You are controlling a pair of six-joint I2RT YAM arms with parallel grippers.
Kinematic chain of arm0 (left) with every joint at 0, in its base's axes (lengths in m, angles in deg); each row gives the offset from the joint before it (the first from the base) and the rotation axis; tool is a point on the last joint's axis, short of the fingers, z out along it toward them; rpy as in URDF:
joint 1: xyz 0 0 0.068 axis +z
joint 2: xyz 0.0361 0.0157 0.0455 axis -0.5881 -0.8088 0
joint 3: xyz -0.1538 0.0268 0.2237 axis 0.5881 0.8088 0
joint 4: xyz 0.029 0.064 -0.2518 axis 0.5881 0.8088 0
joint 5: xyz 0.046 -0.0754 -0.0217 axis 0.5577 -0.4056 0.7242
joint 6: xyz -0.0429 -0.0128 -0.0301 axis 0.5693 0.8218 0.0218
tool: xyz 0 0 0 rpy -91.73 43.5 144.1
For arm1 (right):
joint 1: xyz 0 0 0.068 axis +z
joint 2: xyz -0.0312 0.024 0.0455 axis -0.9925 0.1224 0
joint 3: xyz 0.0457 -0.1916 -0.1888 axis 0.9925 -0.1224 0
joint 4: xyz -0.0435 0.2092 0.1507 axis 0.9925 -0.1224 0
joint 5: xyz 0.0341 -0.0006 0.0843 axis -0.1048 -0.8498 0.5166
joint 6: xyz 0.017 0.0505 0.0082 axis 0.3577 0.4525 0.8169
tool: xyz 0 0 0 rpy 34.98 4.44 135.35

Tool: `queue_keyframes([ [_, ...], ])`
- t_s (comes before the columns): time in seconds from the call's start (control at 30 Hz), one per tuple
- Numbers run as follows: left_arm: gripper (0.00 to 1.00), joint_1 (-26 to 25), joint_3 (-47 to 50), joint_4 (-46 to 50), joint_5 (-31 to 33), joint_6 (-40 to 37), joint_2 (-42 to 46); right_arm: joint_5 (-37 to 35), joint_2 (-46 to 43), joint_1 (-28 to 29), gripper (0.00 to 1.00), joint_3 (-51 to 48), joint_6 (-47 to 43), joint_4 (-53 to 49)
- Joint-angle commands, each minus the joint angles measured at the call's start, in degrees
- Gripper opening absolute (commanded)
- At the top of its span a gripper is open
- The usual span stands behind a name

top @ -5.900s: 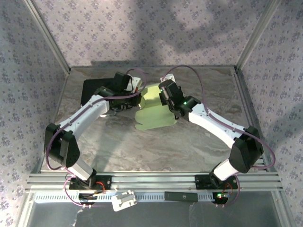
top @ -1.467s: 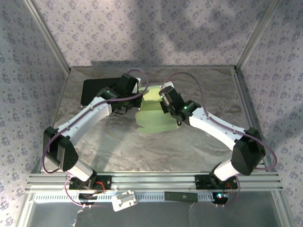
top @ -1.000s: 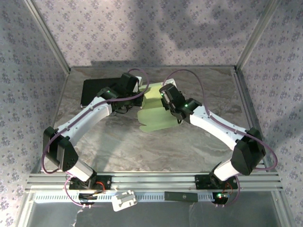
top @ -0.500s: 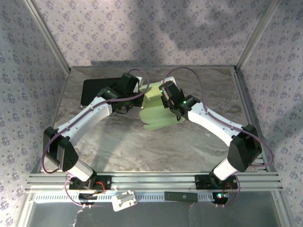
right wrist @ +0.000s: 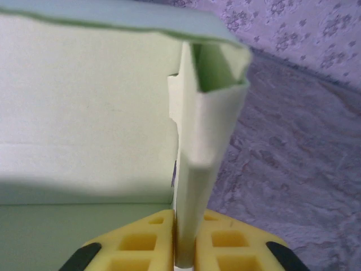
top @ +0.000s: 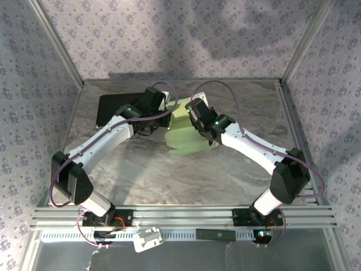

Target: Fold the paper box

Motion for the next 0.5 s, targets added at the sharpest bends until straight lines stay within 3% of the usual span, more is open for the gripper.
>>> queue_keyframes([
  [0.0,0.00,-0.47,-2.45,1.59,-1.27,-0.44,0.18,6.29,-3.79,-1.01,0.27,0.48,0.00,0.50],
  [0.27,0.00,-0.53,-2.75,1.69,-1.53,-0.34,-0.21,8.58,-5.12,-1.98,0.42,3.27,-0.28,-1.68],
  [0.37,0.00,-0.61,-3.06,1.84,-1.47,-0.34,-0.15,10.12,-5.74,-3.05,0.42,3.19,0.64,-1.80],
  [0.47,0.00,-0.61,-3.19,2.09,-1.37,-0.34,-0.19,10.83,-5.89,-3.46,0.35,3.09,1.23,-1.83],
])
